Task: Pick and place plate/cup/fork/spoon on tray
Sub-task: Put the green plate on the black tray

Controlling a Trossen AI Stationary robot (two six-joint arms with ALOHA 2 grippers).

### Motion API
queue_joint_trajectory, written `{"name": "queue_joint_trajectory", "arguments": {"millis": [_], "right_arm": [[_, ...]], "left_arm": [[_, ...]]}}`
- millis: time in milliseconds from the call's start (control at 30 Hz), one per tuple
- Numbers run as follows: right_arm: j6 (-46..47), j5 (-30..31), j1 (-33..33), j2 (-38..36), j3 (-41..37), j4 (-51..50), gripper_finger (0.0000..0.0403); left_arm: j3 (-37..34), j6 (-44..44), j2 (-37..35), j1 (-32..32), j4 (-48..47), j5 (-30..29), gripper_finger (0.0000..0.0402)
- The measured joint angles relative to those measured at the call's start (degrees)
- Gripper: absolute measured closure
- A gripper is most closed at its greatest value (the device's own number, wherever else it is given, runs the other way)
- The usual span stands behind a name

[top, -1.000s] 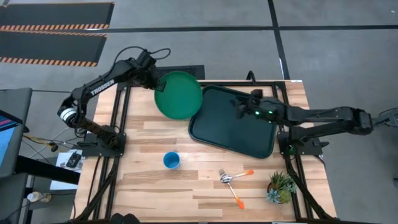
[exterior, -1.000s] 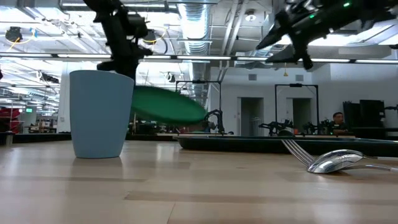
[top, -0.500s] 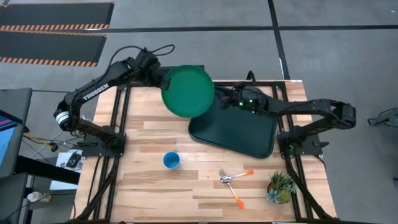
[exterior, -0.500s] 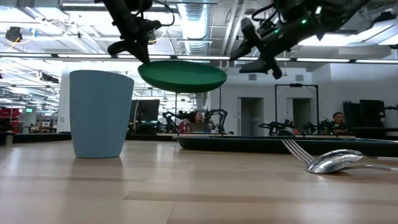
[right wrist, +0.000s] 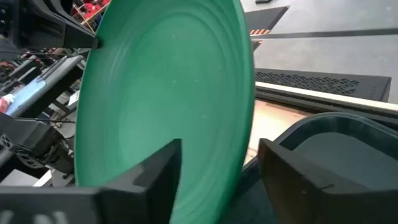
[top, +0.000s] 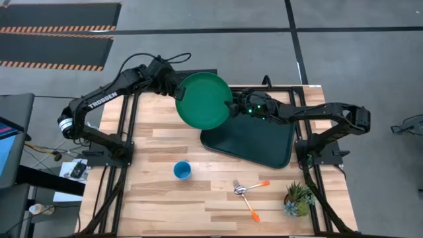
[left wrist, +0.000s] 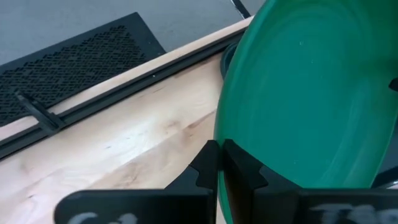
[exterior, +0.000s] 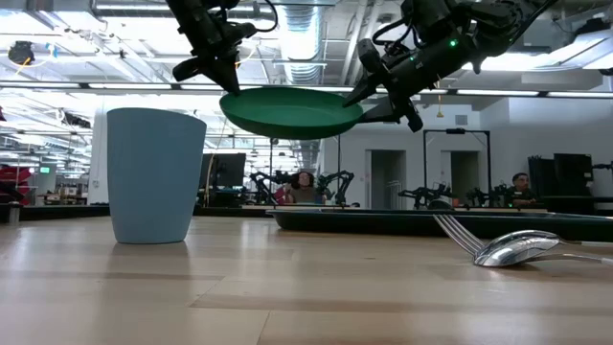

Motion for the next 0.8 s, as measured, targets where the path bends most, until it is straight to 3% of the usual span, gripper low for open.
{"name": "queue_joint_trajectory", "arguments": {"millis": [233,567,800], "right_arm": [[3.8,0.1,0.1,0.1,0.0,-1.3,0.0380],[10.3,-1.4,0.2,0.0,-0.1,-4.7,0.0394],[16.2,-6.0,1.3,-0.1,-0.7,-13.1,0.0398]], "left_arm": [[0.0,-0.7,0.0,0.0,0.3,-0.8,0.0401],[0.0,-0.4,0.2,-0.1,1.3,-2.4,0.0389],[-0.1,6.6,0.3,-2.1,0.0,-2.4,0.0291]]}}
